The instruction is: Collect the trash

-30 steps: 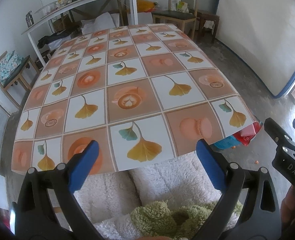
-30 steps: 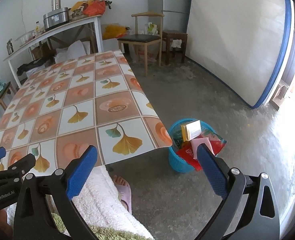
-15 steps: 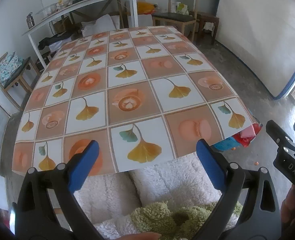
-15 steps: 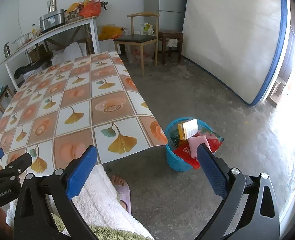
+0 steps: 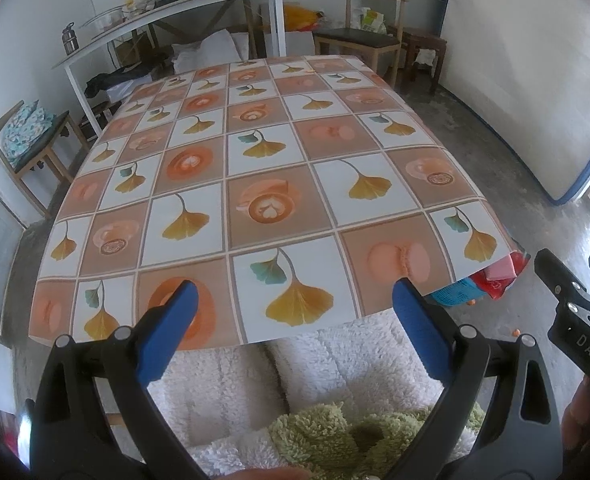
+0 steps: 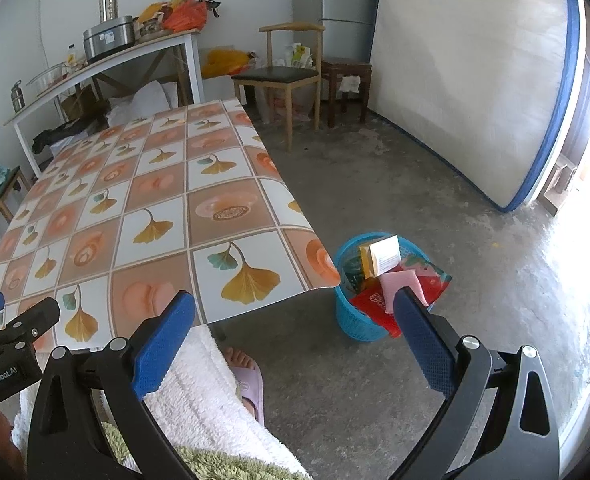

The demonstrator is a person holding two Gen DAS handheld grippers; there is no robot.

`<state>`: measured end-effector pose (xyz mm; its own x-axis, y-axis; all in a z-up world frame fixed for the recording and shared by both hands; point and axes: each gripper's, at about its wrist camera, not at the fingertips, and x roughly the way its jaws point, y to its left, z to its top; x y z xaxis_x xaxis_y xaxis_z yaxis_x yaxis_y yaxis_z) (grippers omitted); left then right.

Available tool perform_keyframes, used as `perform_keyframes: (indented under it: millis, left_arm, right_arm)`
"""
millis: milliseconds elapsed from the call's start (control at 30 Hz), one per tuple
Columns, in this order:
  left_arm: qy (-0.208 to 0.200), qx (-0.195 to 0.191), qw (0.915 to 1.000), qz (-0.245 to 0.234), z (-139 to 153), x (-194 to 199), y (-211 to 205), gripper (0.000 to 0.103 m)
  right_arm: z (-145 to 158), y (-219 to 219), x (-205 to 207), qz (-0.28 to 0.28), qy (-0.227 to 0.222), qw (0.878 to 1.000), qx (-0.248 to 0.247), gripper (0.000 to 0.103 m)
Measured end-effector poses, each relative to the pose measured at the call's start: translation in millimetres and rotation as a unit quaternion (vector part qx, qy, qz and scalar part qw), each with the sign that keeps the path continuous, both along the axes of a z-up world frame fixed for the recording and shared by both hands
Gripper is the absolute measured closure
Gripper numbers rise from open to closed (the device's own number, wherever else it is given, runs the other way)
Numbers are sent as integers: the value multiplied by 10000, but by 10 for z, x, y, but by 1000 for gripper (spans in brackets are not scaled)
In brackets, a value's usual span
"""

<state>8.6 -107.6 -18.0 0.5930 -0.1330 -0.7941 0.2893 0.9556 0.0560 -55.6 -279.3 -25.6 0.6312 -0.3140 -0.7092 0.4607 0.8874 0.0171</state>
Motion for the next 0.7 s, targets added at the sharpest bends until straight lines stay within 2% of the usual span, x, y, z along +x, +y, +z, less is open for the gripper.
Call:
perform_keyframes:
  millis: [300, 700]
  left_arm:
    - [11, 14, 10000, 25, -7, -1, 28, 9]
    - [-47, 250, 9994, 241, -5, 67, 143, 9]
  right_arm:
    - [-8, -7, -10, 10, 37, 10000, -37, 6]
    - [-20, -43, -25, -28, 49, 10000, -51, 6]
